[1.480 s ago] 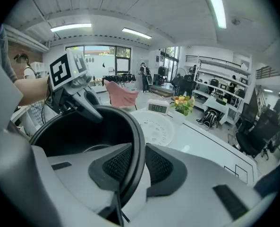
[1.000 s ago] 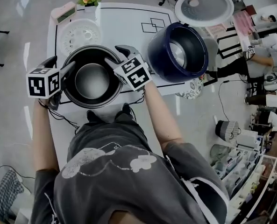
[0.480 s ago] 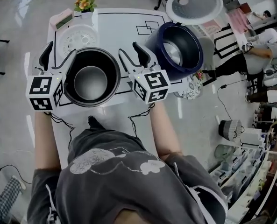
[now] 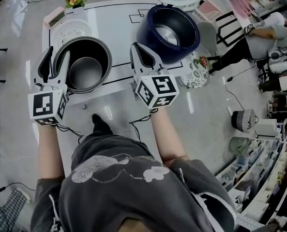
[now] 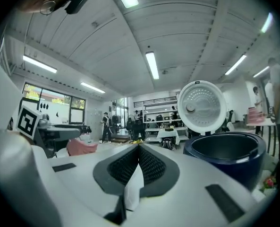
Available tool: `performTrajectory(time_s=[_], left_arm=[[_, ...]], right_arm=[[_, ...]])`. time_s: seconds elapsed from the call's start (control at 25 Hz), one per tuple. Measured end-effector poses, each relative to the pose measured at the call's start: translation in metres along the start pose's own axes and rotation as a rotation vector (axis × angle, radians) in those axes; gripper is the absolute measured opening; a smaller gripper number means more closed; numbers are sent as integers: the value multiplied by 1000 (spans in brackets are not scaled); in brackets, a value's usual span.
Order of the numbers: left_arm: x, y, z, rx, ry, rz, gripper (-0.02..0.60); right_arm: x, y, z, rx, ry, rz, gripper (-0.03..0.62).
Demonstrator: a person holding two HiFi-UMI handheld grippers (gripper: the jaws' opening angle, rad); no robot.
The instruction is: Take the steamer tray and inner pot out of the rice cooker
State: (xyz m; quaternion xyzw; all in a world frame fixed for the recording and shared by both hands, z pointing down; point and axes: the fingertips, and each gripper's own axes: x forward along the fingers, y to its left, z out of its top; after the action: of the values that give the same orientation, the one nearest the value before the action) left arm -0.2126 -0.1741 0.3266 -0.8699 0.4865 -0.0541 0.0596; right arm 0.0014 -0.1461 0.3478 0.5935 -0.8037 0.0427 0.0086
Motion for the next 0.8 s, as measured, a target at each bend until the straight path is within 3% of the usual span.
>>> performTrajectory(time_s=[0.16, 0.28, 0.8], left_arm=[[-27, -23, -2, -12, -13, 17, 64], [-47, -35, -9, -11, 2, 18, 18], [-109, -71, -17, -16, 32, 9, 8]], right_arm=[[-36, 9, -5, -57, 15, -14, 28], [-58, 21, -9, -69, 20, -1, 28], [-126, 52, -10, -88, 10, 36, 28]])
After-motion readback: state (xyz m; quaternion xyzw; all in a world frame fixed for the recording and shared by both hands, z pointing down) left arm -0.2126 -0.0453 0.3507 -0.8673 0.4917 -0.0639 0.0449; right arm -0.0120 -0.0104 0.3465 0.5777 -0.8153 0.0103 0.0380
